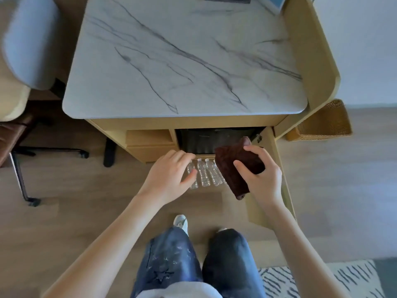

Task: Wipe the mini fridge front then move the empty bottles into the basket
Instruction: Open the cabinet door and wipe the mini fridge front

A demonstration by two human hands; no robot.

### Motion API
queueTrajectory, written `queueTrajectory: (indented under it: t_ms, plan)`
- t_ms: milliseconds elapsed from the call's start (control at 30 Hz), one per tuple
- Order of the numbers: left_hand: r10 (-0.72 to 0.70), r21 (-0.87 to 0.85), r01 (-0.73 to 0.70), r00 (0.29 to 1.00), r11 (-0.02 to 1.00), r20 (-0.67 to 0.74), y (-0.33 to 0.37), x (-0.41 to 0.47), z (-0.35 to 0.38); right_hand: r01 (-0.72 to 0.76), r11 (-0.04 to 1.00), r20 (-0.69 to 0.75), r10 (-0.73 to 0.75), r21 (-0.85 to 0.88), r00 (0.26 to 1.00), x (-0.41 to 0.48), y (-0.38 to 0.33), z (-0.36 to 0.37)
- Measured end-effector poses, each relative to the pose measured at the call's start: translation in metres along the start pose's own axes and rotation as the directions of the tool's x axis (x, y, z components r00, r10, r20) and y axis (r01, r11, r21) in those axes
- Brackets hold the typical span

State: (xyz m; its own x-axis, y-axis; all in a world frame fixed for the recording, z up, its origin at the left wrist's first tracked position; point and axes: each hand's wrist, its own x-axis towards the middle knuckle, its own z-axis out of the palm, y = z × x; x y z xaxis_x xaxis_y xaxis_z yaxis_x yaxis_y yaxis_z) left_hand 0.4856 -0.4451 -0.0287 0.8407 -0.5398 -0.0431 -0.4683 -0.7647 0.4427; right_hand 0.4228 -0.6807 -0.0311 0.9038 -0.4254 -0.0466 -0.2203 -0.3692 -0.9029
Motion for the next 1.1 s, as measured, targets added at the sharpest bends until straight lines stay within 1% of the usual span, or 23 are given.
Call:
queueTrajectory:
  t_ms: [100, 267, 433, 500, 633, 733, 867, 1000, 1100]
  plan:
    - [0.002, -0.017, -0.002, 1.0, 1.0, -0.011, -0.008, 0.014, 0.021, -0.024, 1.0, 0.035, 0.024, 0.0, 0.999, 0.014, 0.016, 0.017]
    - [-0.087, -0.072, 0.083, 0.994, 0.994, -0.058, -0.027, 0.028, 0.087, -0.024, 1.0, 0.123, 0.021, 0.02, 0.992, 0.037, 0.077, 0.05]
    - [-0.141, -0.099, 0.129, 0.983, 0.987, -0.118, -0.072, 0.042, 0.184, -0.014, 1.0, 0.163, 0.016, -0.012, 0.987, 0.056, 0.18, 0.104]
    - [-0.137, -0.091, 0.127, 0.985, 0.988, -0.11, -0.102, 0.054, 0.23, 0.004, 1.0, 0.162, 0.001, -0.031, 0.987, 0.066, 0.23, 0.131]
    - [-0.087, -0.043, 0.082, 0.986, 0.996, -0.141, -0.169, 0.081, 0.323, 0.074, 0.997, 0.166, -0.069, -0.021, 0.984, 0.091, 0.327, 0.181]
    - [-0.044, -0.014, 0.042, 0.986, 0.999, -0.162, -0.217, 0.103, 0.391, 0.097, 0.995, 0.149, -0.096, 0.005, 0.984, 0.114, 0.4, 0.214]
    - [0.005, 0.019, -0.002, 0.986, 1.0, -0.168, -0.265, 0.133, 0.47, 0.18, 0.981, 0.095, -0.187, 0.078, 0.978, 0.145, 0.481, 0.253]
    - [0.046, 0.027, -0.041, 0.974, 0.999, -0.22, -0.299, 0.159, 0.528, 0.265, 0.955, 0.026, -0.27, 0.132, 0.962, 0.169, 0.533, 0.277]
    - [0.069, 0.039, -0.061, 0.968, 0.997, -0.241, -0.304, 0.17, 0.545, 0.321, 0.93, -0.018, -0.323, 0.181, 0.946, 0.176, 0.546, 0.281]
